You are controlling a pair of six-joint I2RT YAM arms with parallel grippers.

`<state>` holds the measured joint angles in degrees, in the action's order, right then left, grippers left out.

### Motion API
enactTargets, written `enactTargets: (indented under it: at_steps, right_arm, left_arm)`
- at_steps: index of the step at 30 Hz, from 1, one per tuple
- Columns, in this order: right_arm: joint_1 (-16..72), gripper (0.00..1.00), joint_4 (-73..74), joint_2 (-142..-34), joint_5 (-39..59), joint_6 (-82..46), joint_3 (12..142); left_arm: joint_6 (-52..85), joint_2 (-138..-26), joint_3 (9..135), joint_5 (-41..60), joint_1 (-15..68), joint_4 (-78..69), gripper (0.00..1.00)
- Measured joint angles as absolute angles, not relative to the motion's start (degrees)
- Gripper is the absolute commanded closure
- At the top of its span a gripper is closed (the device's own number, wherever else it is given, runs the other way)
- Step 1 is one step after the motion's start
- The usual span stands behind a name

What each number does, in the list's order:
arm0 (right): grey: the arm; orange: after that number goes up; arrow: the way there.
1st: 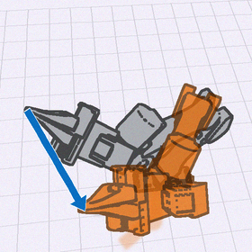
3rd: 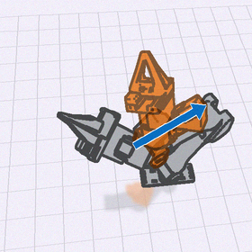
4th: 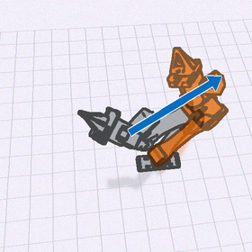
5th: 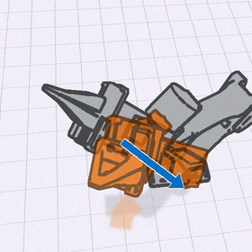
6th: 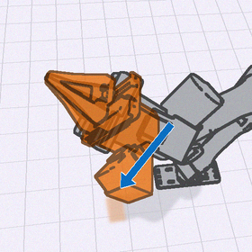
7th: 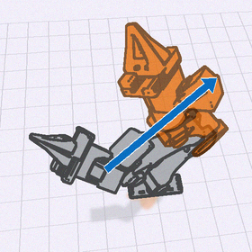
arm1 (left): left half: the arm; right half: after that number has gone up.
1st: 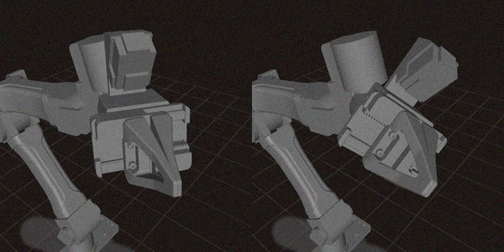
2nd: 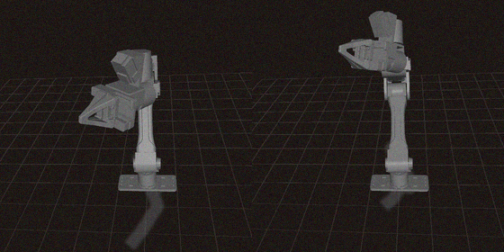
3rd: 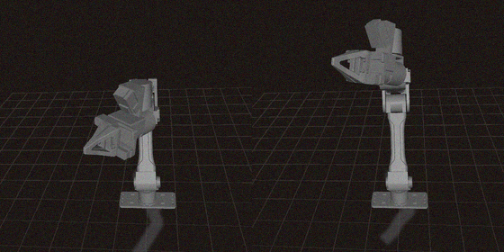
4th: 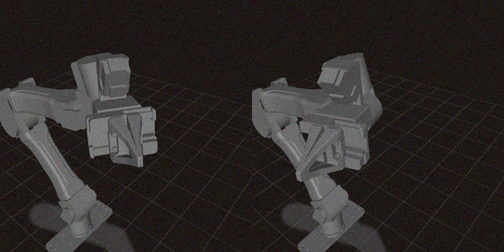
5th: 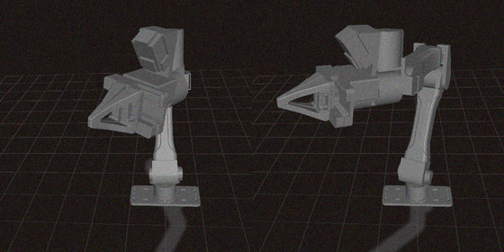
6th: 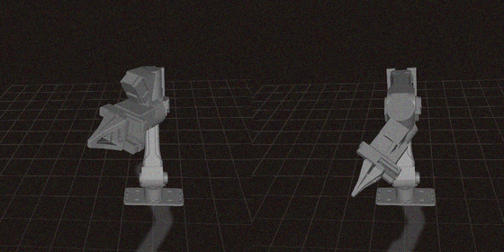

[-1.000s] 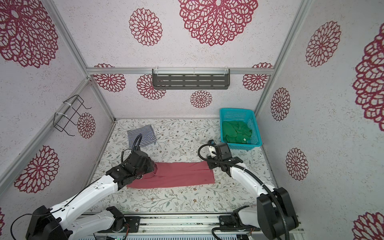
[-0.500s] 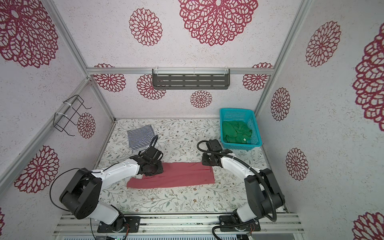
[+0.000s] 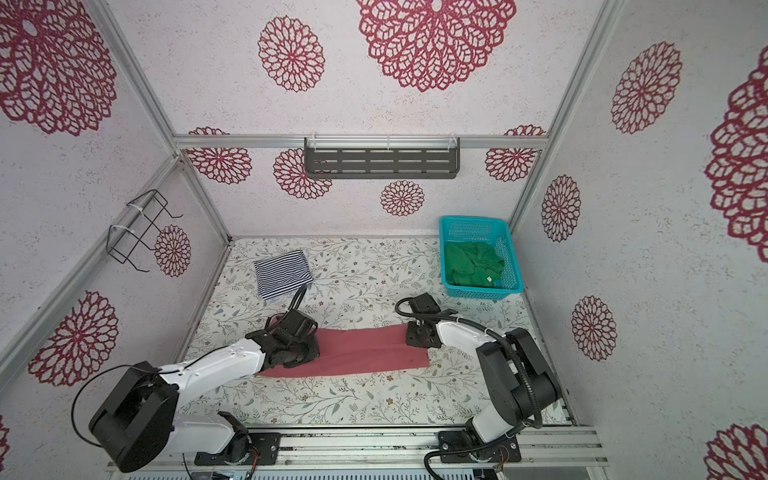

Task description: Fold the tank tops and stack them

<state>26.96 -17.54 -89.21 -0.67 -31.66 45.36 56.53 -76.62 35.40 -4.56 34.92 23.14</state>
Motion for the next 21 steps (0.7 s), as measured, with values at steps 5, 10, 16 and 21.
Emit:
enactTargets:
  at_steps: [5, 10, 16, 21]
  right_arm:
    - [26.41, 0.89, -15.94, -89.36, -0.73, -31.64, 44.97]
    - [26.00, 0.88, -14.61, -89.73, -1.41, -31.59, 44.95]
    - [25.93, 0.88, -13.23, -89.93, -1.69, -31.59, 44.56]
    - [25.89, 0.88, -12.51, -89.93, -1.78, -31.57, 44.40]
  left_arm:
    - [60.18, -72.25, 32.03, -7.38, 34.98, 24.05, 0.47]
    - [57.28, -64.49, 35.90, -9.56, 29.58, 29.69, 0.44]
    - [47.59, -68.01, 44.58, -9.58, 15.22, 33.85, 0.37]
    - [40.88, -78.22, 49.80, -8.80, 9.65, 33.93, 0.39]
